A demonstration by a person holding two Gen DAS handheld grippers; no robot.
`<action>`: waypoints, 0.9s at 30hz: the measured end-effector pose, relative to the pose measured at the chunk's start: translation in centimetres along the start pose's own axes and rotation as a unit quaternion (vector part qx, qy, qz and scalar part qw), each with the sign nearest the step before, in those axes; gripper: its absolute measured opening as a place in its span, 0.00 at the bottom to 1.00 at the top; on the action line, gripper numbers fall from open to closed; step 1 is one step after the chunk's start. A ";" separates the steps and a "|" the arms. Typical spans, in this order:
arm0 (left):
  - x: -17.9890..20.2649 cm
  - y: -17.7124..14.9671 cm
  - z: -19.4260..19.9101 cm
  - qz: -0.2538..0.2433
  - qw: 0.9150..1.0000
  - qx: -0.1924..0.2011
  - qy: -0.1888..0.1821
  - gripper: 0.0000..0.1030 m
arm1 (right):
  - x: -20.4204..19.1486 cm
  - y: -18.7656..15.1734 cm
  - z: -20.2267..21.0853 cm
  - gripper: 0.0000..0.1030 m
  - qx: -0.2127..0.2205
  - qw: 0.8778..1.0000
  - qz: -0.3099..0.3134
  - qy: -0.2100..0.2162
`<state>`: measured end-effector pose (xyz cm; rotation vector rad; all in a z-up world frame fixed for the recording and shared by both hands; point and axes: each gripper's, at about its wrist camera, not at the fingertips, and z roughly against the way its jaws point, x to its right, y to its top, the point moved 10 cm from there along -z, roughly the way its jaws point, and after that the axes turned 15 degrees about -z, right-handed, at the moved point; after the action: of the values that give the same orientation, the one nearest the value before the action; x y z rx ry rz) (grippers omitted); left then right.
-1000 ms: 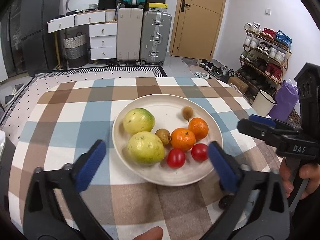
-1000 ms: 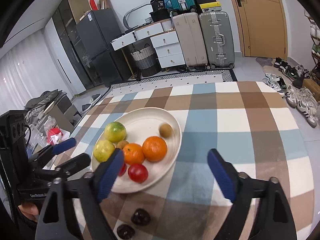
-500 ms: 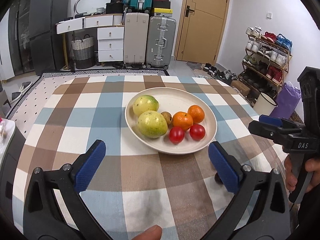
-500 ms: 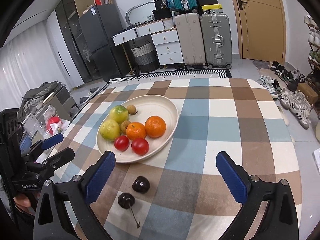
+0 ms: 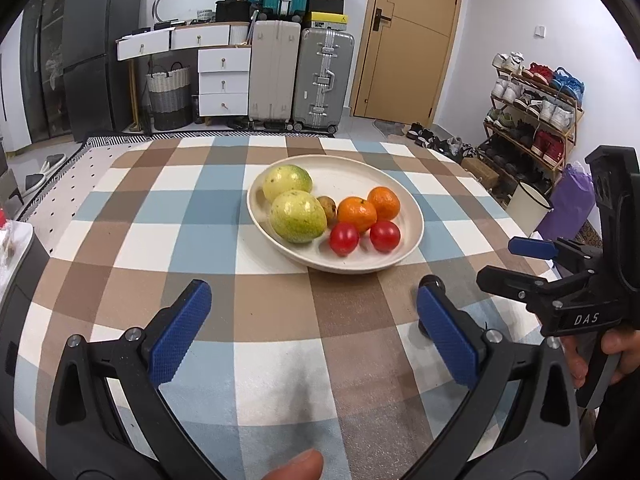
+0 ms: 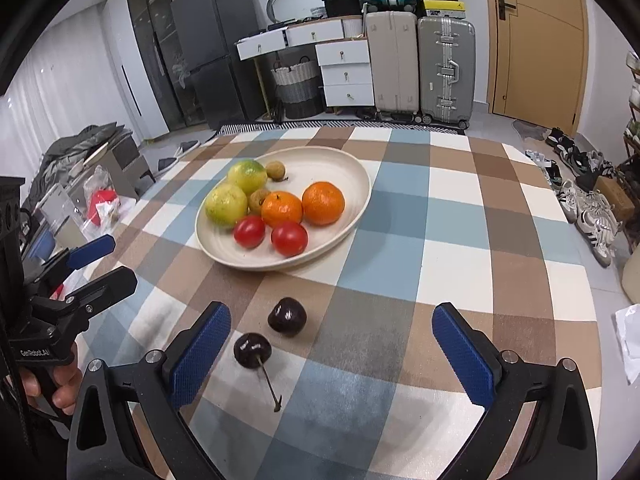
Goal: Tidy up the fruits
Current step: 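Move both tools toward the two dark red cherries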
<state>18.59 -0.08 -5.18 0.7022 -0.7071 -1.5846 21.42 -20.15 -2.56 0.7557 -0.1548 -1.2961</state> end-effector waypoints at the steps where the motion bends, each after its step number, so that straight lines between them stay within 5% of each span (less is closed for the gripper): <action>1: 0.2 -0.1 -0.3 -0.001 1.000 -0.003 -0.002 0.99 | 0.0 -0.2 -0.2 0.99 -0.004 1.000 0.005 -0.002; 27: 7.7 -1.8 -5.1 -0.084 0.993 -0.059 -0.064 0.96 | 5.1 -1.0 -1.7 0.99 -0.014 0.997 0.022 -0.066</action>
<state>20.52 -7.76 -10.21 0.5894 -0.6544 -1.8242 23.00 -24.16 -6.01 0.6392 -0.2571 -1.3036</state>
